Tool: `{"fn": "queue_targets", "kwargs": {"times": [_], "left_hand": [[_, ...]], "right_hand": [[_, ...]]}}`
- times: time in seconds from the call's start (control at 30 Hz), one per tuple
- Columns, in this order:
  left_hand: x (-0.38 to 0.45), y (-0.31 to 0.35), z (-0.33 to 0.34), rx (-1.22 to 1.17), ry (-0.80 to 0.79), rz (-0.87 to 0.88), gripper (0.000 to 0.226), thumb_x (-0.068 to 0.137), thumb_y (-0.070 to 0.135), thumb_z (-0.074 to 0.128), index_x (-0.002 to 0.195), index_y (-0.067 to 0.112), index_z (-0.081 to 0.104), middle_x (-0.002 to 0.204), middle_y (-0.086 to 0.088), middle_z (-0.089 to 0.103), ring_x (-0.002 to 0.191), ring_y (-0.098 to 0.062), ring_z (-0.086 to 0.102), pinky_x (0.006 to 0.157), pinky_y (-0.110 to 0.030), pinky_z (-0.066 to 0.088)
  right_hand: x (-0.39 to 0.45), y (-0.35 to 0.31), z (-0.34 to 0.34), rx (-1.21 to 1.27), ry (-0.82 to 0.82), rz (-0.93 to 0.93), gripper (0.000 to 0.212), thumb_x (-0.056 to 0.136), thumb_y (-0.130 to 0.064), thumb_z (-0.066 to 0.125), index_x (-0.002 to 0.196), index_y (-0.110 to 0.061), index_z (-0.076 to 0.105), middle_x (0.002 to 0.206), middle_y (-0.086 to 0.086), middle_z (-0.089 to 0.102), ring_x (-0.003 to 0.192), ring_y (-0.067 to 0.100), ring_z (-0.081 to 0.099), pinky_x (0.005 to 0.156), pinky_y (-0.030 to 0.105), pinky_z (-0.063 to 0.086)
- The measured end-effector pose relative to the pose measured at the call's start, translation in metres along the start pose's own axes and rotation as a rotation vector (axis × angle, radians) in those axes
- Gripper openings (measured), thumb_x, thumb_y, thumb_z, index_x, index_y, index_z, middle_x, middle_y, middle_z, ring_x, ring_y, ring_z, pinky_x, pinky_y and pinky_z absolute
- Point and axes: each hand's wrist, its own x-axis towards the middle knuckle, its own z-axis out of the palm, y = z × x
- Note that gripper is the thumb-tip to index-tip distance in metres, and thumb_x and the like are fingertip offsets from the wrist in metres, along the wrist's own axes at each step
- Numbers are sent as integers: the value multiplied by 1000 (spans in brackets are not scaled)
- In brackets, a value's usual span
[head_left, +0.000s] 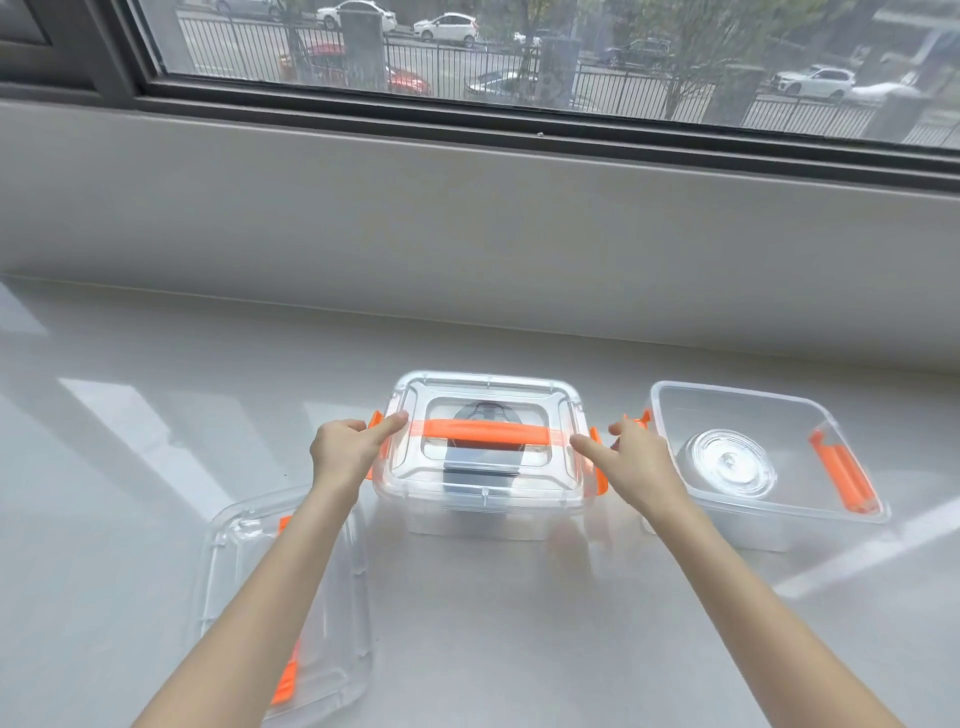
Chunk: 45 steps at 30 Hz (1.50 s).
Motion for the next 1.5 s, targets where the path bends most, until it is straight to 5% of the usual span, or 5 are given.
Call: {"fn": "queue_targets", "kwargs": {"times": [0.13,0.4,0.53,0.97,1.5], "left_hand": [[1,6,-5,39,8,28,50,59,37,82,94,3,71,97,-13,71,99,-28,63,84,-34,49],[-9,15,4,536,159,511,34,81,24,63,57,0,61,53,-24,54,63,-39,54,58,-33,37],[-11,14,9,741,156,649,31,90,21,49,84,2,72,80,-24,69,77,-41,60,67,-38,43],[-14,9,10,559,221,625,33,87,24,56,76,-3,72,72,-30,68,69,-45,59,62,-38,44],[-20,30,-6,615,-113,456,16,85,22,53,78,15,65,76,-16,62,81,-29,56,72,-30,41]], "right_hand": [[5,5,6,229,-122,158,54,74,-50,66,53,-16,30,60,7,31,64,25,40,69,39,46],[9,13,10,415,-73,170,48,62,-46,78,57,-13,42,63,9,32,65,24,40,67,40,49],[7,14,12,444,-56,175,53,60,-46,79,70,3,60,69,11,39,66,23,43,82,54,53],[-14,-26,31,-572,251,-138,16,90,-8,47,97,-3,60,96,15,71,92,33,66,67,33,50],[-13,-42,9,-547,181,-245,21,84,-1,43,95,-1,60,103,20,66,96,37,61,65,32,36]]}}
